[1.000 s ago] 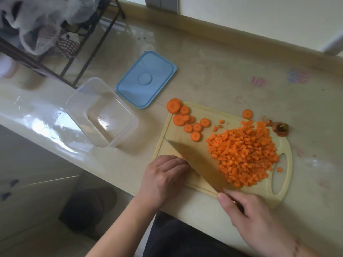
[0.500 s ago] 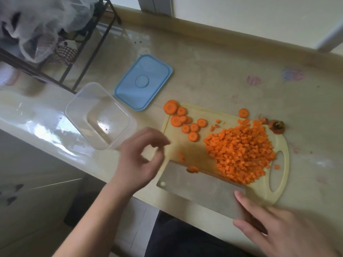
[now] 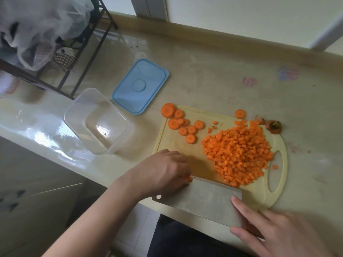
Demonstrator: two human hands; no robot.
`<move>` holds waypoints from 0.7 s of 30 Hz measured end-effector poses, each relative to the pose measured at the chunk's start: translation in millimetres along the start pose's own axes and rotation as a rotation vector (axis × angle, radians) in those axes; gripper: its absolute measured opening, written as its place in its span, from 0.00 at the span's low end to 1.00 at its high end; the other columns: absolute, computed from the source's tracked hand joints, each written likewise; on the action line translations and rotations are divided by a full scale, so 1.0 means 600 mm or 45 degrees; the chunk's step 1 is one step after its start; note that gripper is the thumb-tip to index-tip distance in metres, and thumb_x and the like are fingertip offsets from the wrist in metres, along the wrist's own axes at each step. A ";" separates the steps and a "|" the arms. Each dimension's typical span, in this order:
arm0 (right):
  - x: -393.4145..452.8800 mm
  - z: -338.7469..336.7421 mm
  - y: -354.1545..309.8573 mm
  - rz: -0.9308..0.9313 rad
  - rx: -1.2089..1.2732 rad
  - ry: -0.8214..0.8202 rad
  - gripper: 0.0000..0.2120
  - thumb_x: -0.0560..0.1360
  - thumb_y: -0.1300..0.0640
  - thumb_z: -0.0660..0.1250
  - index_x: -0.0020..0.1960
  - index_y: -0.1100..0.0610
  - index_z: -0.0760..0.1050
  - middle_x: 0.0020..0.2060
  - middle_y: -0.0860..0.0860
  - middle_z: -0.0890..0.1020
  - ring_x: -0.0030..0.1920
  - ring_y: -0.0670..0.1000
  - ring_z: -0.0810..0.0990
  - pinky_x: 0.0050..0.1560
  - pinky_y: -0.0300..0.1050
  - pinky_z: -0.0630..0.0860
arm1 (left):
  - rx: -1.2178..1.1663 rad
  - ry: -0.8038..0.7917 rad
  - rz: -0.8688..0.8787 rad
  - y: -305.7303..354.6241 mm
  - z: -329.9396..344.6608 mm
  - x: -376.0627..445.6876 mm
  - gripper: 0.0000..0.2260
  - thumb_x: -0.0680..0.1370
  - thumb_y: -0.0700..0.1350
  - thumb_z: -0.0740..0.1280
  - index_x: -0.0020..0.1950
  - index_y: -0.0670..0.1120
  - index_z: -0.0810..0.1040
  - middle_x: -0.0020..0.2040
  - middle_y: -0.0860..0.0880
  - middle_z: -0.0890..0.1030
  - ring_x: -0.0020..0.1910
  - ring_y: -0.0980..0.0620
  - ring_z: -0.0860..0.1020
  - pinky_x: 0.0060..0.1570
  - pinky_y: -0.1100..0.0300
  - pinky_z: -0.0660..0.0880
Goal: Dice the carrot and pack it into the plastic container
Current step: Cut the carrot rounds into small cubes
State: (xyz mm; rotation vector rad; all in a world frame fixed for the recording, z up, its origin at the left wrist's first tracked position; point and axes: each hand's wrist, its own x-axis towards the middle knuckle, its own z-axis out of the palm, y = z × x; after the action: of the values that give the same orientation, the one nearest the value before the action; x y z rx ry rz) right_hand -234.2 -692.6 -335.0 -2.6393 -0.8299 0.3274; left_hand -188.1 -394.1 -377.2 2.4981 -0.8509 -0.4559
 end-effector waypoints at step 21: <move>-0.024 -0.003 0.007 0.161 0.089 0.045 0.31 0.74 0.30 0.54 0.75 0.36 0.54 0.32 0.51 0.84 0.26 0.54 0.82 0.26 0.49 0.80 | 0.270 0.131 0.195 -0.069 -0.002 0.024 0.09 0.82 0.40 0.61 0.47 0.44 0.80 0.44 0.47 0.78 0.42 0.45 0.74 0.40 0.52 0.72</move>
State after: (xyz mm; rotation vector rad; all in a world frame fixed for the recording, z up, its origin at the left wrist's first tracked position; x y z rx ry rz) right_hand -243.1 -704.7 -333.2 -2.6298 -0.6305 0.3352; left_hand -156.8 -373.8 -400.2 2.5944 -1.0894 -0.1925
